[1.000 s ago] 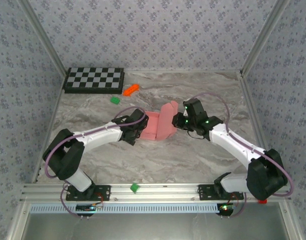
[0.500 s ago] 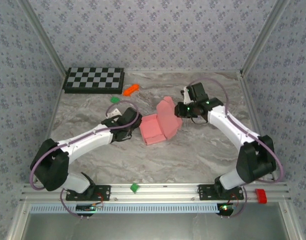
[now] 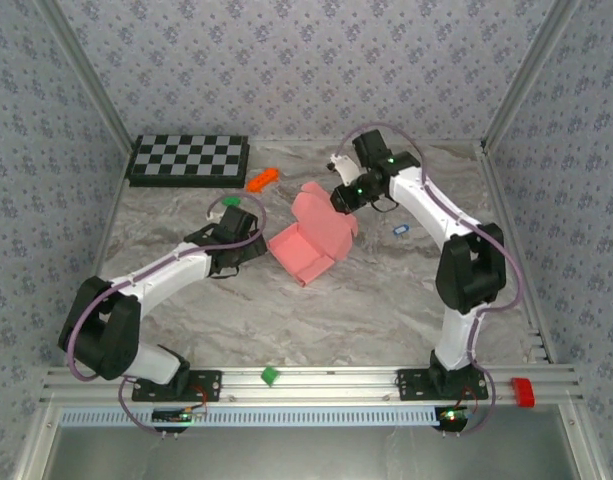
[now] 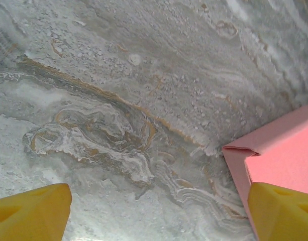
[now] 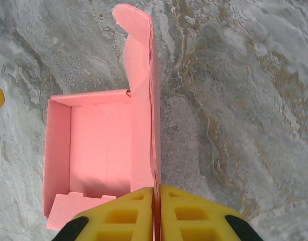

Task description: Fold the paper box

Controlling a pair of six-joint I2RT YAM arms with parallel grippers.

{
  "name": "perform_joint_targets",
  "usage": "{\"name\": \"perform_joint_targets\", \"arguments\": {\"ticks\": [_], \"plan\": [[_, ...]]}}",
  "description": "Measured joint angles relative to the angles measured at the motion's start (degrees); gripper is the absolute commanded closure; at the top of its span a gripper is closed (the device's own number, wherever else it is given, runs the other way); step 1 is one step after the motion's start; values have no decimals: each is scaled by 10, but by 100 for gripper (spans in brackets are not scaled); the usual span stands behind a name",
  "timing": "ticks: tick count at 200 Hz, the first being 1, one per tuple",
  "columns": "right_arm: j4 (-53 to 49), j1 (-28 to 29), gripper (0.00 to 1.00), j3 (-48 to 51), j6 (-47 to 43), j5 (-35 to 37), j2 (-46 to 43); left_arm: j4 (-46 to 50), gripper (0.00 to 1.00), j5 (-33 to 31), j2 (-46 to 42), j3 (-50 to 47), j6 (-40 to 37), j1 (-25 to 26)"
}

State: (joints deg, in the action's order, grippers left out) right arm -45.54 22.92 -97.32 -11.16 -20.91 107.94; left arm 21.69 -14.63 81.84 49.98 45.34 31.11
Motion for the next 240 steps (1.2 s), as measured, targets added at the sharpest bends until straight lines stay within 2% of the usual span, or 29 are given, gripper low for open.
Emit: {"name": "perform_joint_targets", "arguments": {"ticks": [51, 74, 102, 114, 128, 164, 183, 229, 240], "plan": [[-42, 33, 89, -71, -180, 10, 37, -23, 12, 35, -17, -24, -70, -23], [-60, 53, 84, -113, -238, 24, 56, -43, 13, 63, -37, -44, -93, -31], [-75, 65, 62, -170, -281, 40, 85, -67, 13, 103, -50, -61, -113, -34], [-80, 66, 50, -183, -291, 43, 91, -78, 13, 116, -50, -64, -118, -34], [-86, 66, 44, -196, -297, 48, 93, -89, 13, 132, -50, -66, -123, -34], [-69, 65, 37, -205, -272, 67, 87, -126, 13, 181, -40, -72, -134, -34], [-33, 60, 36, -174, -235, 78, 58, -151, 13, 208, -23, -72, -141, -34], [52, 28, 33, -20, -79, 137, -109, -177, 16, 256, 55, -57, -149, -34], [77, 19, 29, 38, -38, 152, -158, -181, 18, 265, 67, -54, -149, -34]]}}
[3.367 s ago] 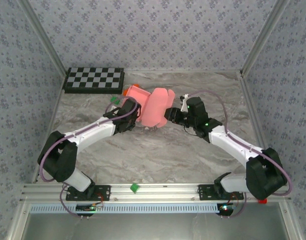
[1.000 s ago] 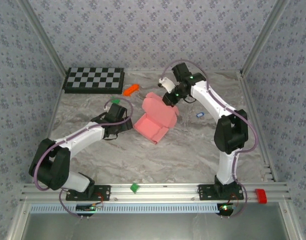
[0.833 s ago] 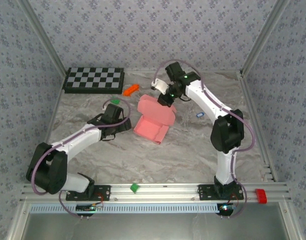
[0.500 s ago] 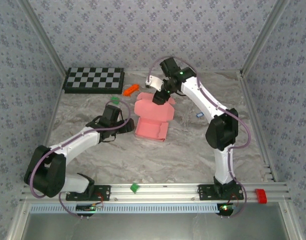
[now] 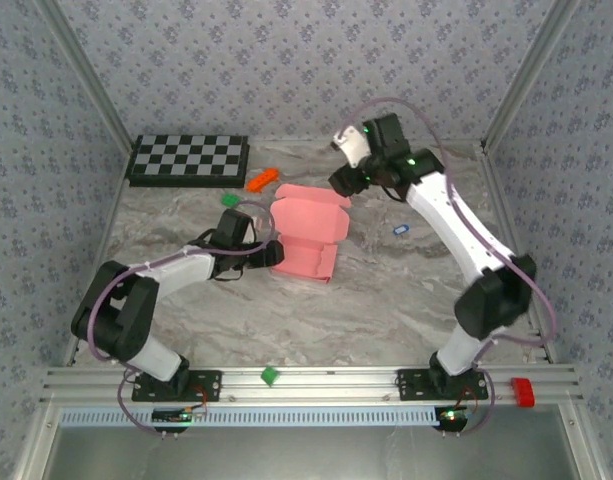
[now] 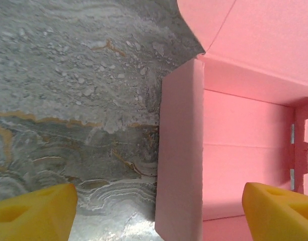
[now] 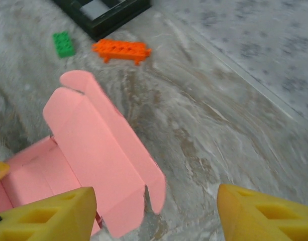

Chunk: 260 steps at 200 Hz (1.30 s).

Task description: Fold the paper box

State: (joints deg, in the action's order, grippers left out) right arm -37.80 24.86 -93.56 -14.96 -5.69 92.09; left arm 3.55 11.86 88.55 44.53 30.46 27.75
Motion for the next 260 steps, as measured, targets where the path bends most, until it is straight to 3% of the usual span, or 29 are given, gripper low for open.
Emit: {"name": "perform_joint_targets", "arguments": {"ticks": [39, 90, 139, 187, 219, 260], "plan": [[70, -9, 25, 212, 125, 40, -130, -18, 27, 35, 31, 19, 0, 10], [103, -20, 29, 358, 254, 40, -161, -37, 28, 56, 43, 26, 8, 45], [142, -21, 32, 416, 329, 23, -158, -54, 28, 68, 43, 26, 24, 84], [176, -21, 33, 421, 358, 4, -137, -68, 25, 73, 41, 26, 32, 91], [201, -25, 35, 421, 365, -21, -122, -42, 21, 21, 5, 24, 27, 91], [231, -29, 37, 421, 369, -49, -99, -15, 24, -38, -77, 21, -13, 59]]}}
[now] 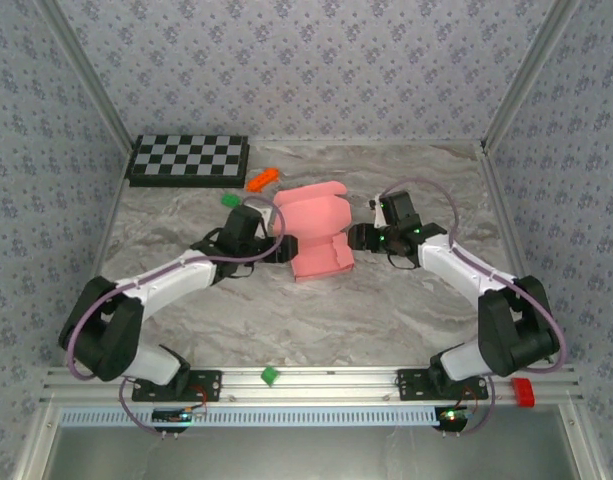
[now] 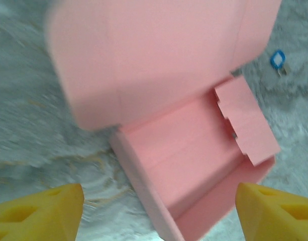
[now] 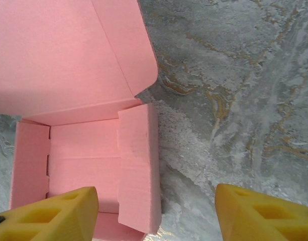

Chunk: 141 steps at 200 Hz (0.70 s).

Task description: Fold the paper box

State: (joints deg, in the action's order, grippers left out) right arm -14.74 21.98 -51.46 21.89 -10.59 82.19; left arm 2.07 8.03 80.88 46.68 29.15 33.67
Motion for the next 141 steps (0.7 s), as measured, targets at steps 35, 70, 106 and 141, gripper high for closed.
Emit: {"name": "perform_joint_targets", "arguments": {"ticks": [35, 70, 106, 141], "plan": [[29, 0, 41, 0, 10, -15, 20, -9, 30, 4, 16, 3, -62, -49], [48, 0, 43, 0, 15, -23, 32, -43, 42, 47, 67, 17, -118, -72], [62, 0, 45, 5, 17, -23, 34, -62, 56, 116, 122, 74, -136, -101], [64, 0, 46, 10, 17, -23, 40, -90, 56, 158, 145, 87, -132, -118]]}}
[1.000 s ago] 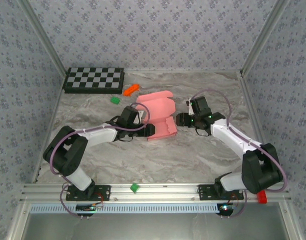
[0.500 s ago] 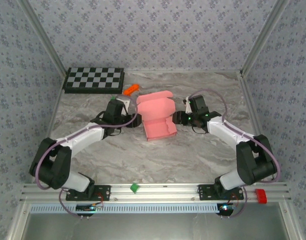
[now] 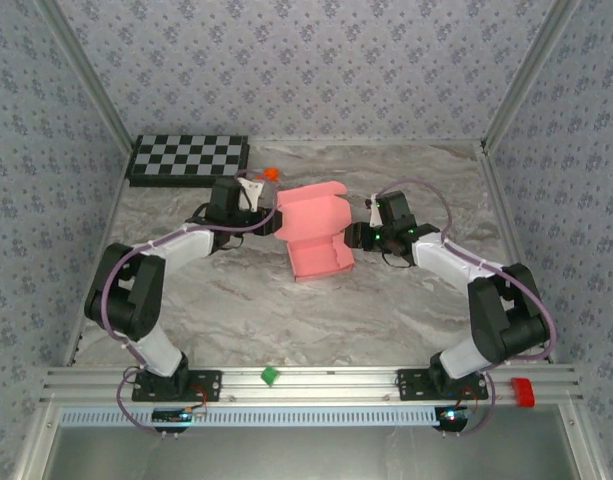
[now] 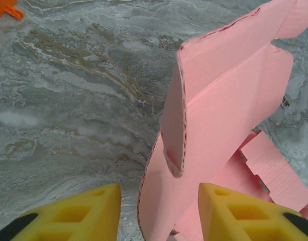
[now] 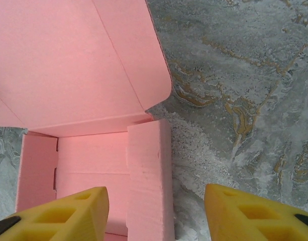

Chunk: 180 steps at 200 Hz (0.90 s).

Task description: Fold the paper box

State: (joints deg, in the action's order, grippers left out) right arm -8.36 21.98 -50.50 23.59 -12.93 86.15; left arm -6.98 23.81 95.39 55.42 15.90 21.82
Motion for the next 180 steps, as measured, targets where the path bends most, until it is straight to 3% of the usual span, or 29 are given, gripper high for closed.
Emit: {"name": "perform_joint_targets", "arguments": {"ticks": [141, 153, 180], "plan": [[3, 0, 49, 0, 0, -2, 38, -12, 65, 34, 26, 0, -7, -3], [5, 0, 50, 0, 0, -3, 41, -10, 72, 34, 26, 2, -11, -3], [5, 1, 51, 0, 0, -4, 44, -3, 74, 34, 26, 12, -16, -3]]}}
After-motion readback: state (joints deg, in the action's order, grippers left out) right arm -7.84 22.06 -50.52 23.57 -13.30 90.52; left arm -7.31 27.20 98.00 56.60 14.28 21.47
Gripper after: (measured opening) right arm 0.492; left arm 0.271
